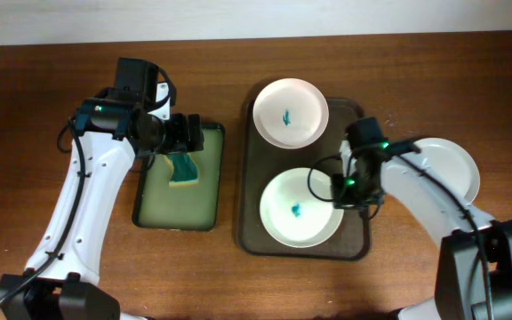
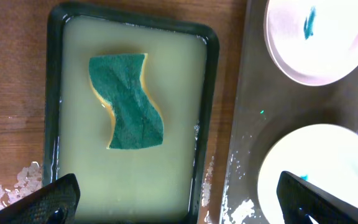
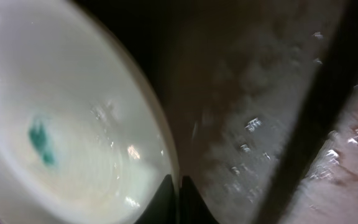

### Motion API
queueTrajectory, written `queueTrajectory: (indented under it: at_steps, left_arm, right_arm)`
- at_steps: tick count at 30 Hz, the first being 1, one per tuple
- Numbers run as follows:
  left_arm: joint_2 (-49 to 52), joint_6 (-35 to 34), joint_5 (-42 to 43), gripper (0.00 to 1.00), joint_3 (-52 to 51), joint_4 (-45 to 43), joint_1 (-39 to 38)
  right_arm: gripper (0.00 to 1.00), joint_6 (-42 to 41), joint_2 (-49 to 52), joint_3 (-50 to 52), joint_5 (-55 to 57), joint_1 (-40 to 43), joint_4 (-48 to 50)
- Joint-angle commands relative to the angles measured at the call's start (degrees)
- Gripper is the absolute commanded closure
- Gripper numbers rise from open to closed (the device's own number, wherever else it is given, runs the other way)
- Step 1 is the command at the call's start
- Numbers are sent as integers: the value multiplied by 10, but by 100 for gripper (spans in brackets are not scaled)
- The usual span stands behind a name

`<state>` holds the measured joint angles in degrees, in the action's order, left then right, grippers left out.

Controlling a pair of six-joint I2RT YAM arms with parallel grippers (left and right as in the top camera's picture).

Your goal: Clean dirty plates on tray and stack at the side

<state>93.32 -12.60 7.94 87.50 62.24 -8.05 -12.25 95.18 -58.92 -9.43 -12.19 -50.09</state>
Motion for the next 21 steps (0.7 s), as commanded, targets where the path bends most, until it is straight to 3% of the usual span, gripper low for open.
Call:
queueTrajectory:
  at_steps: [1,4,7,11,13,15,18,19,20,21]
  left_arm:
    - [-4,3,-2,1,5,-1,3]
    - [-4,3,-2,1,5,-1,3]
    - [-4,3,8,1,5,12,3]
    - [31,3,-67,0,-25,-10,3]
    - [87,-17,-68,16,-81,-75,3]
    - [161,-53,-70,39,-98,-109,3]
    - [253,-84,-90,58,-98,-165,3]
    - [270,-84,-90,69,-98,-175,3]
    - [276,-84,-87,100,-98,-173,3]
    - [275,-84,-86,100,-96,-167,3]
  right_arm:
    - [96,-131,-5,22,27,-20,49]
    - [75,-116,-5,22,26,-20,71]
    - [74,-36,-10,6,19,-20,65]
    - [71,0,-48,-12,20,-20,29]
    - [69,0,-50,-12,20,-20,29]
    - [69,0,-50,-12,20,-20,29]
    - [66,0,-50,-12,20,-20,29]
    - [66,0,-50,-12,20,-20,29]
    - [66,-2,-50,-12,21,-20,29]
    - [66,-7,-50,-12,25,-19,29]
